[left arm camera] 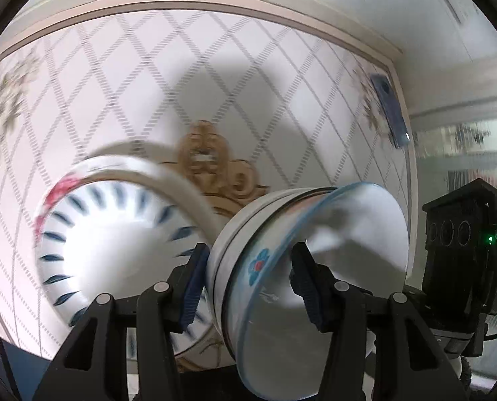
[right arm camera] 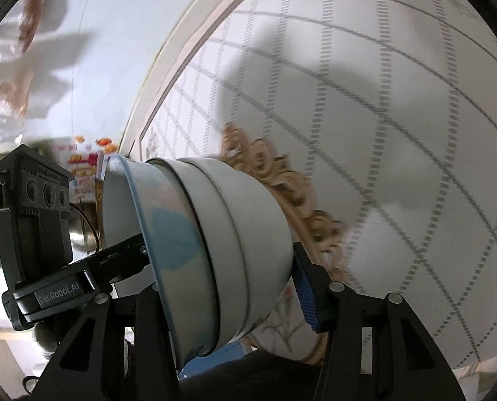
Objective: Organize plates and bowls
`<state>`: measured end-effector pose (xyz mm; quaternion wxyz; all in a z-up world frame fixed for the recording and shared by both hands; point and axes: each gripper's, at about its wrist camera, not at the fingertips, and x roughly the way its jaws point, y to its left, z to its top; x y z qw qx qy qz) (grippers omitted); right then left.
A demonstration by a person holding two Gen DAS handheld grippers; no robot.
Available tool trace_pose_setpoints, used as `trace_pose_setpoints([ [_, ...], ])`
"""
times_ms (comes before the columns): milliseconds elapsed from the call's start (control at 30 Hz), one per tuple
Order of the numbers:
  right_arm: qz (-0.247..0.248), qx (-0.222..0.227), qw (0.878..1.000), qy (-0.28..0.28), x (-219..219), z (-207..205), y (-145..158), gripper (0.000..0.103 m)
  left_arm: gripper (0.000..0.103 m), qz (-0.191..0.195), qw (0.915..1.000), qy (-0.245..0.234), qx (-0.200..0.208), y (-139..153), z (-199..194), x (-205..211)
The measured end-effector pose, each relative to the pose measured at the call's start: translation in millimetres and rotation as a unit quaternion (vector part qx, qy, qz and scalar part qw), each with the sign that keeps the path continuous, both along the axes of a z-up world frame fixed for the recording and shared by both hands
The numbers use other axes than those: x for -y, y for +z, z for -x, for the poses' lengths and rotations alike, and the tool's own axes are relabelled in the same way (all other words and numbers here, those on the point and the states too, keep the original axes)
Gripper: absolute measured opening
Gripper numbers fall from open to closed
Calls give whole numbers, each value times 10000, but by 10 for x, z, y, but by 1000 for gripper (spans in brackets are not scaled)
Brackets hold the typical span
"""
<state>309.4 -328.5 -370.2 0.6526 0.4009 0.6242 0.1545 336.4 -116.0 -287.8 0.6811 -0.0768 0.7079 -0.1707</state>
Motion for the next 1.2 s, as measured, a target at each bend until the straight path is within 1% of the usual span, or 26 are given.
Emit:
trace_pose_setpoints([
  [233,-53,57,9978,658,-596,-264,15,53,49,-21,9974,717,10,-13,-15,-656],
  [367,-58,82,9947,1021,-970,-411,-48,53,49,-43,9949,1012,19,-75,-6,-919],
  [467,-35,78,9927,1200,-1136,-469,-115,53,49,-44,9930,1177,12,-140,9,-1077],
  [700,64,49,9893,1459,-1442,-552,-251,53,49,-36,9907,1361,12,-252,66,-1248],
  [967,210,23,9882,1516,-1563,-572,-358,53,49,8,9892,1467,-5,-311,116,-1333],
  [1200,246,35,9879,1529,-1576,-566,-341,53,49,-20,9893,1459,49,-288,123,-1379],
])
